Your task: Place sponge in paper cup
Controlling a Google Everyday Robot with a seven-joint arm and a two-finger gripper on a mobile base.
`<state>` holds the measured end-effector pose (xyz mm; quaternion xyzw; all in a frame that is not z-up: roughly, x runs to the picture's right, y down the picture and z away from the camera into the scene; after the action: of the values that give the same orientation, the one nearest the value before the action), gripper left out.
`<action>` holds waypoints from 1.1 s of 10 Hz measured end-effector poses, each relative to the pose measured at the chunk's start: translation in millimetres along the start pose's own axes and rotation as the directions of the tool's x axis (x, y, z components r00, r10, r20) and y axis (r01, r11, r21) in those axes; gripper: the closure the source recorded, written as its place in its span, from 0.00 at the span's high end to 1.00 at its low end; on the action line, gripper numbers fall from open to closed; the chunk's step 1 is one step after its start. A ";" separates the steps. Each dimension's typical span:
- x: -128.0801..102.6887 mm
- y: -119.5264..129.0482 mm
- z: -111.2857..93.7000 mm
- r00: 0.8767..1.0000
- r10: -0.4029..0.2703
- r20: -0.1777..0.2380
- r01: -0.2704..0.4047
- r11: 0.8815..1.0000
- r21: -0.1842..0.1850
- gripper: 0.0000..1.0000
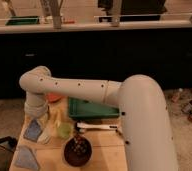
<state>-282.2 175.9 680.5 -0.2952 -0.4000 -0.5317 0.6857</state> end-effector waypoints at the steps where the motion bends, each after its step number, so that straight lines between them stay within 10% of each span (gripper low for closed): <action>1: -0.5 -0.7 2.0 1.000 -0.012 0.003 0.012 1.000 -0.008 0.01; 7: 9.2 3.0 18.0 0.999 -0.027 0.038 0.029 0.998 -0.050 0.07; 11: 11.5 6.2 20.3 0.999 -0.017 0.051 0.020 0.998 -0.053 0.49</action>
<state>-279.6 188.7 700.8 -0.3232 -0.4054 -0.5409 0.6623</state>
